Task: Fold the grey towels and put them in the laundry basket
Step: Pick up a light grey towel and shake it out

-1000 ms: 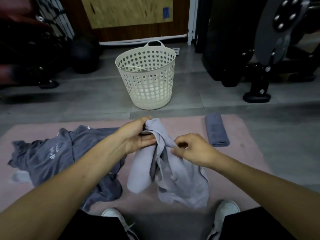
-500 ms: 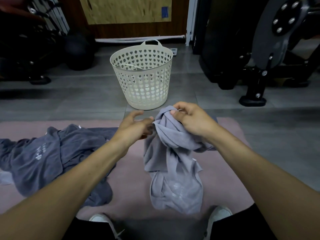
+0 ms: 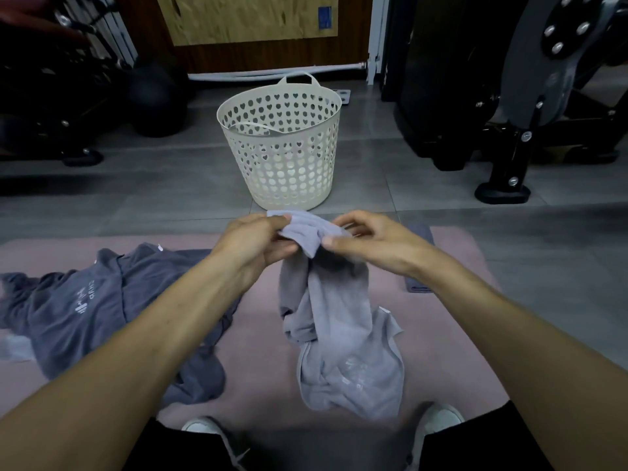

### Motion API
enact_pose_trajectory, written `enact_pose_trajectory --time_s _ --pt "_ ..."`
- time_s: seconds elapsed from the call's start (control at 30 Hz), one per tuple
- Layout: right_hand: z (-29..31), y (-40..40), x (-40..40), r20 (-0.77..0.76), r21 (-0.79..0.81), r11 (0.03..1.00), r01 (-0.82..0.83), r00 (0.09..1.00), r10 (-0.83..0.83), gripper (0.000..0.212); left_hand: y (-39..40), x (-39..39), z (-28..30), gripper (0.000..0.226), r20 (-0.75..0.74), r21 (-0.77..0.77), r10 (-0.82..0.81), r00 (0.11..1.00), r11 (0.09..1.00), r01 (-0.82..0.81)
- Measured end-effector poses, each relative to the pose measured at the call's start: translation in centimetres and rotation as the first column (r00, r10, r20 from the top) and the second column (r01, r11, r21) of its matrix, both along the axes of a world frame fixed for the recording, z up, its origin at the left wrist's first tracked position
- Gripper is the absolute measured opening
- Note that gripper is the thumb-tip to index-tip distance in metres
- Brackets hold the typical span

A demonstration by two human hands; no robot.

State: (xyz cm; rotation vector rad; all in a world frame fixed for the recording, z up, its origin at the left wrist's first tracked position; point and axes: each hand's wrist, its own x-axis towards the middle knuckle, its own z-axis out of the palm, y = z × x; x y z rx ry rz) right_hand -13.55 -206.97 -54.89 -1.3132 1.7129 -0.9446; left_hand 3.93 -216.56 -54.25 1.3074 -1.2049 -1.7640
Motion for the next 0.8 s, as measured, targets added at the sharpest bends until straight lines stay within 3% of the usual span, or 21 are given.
enact_pose_trajectory --time_s 0.1,0.17,0.23,0.3,0.37,0.47,0.53,0.63,0.73,0.8 --pt "-1.6 -0.3 0.9 -0.166 -0.001 0.999 -0.053 0.985 0.052 0.018 -0.3 0.6 0.7 0.018 -0.048 0.094 0.016 0.999 0.995 -0.011" --pt "-1.7 -0.9 1.1 -0.261 -0.025 1.000 0.002 0.965 -0.008 0.016 -0.4 0.9 0.7 0.019 0.010 0.051 0.006 1.000 0.999 -0.006" --pt "-1.0 -1.2 1.3 -0.146 -0.060 0.995 0.080 0.985 -0.088 0.019 -0.2 1.2 0.5 0.021 0.058 -0.032 0.016 0.998 0.999 -0.014" --pt "0.0 -1.5 1.4 -0.021 -0.111 0.985 0.135 0.990 -0.138 0.016 0.0 1.5 0.4 0.031 -0.017 -0.043 0.014 1.000 0.999 -0.014" --pt "0.9 -1.5 1.3 0.014 -0.145 0.980 0.135 0.991 -0.134 0.018 0.4 1.7 0.3 0.049 -0.097 -0.096 -0.088 0.991 0.992 0.078" --pt "1.3 -1.4 1.1 0.017 -0.115 0.991 0.061 0.998 -0.060 0.021 1.1 1.7 -0.5 0.067 0.188 -0.396 -0.336 0.923 0.834 0.384" --pt "1.2 -1.4 1.0 0.008 -0.092 0.996 0.011 1.000 -0.010 0.024 1.5 1.5 -1.2 0.052 0.363 -0.527 -0.303 0.881 0.713 0.462" --pt "0.9 -1.2 0.8 -0.082 -0.060 0.998 -0.029 0.996 0.024 0.018 1.4 1.1 -1.0 0.019 0.284 -0.630 -0.081 0.955 0.735 0.250" --pt "-0.5 -0.6 0.4 -0.183 0.029 0.999 -0.032 0.982 0.037 0.023 1.1 1.2 0.6 0.020 0.087 -0.536 0.060 0.994 0.844 -0.004" --pt "-1.8 -0.4 0.5 -0.267 0.096 0.994 -0.055 0.961 0.079 0.022 1.0 1.4 1.3 0.018 0.042 -0.483 0.096 0.994 0.873 -0.064"
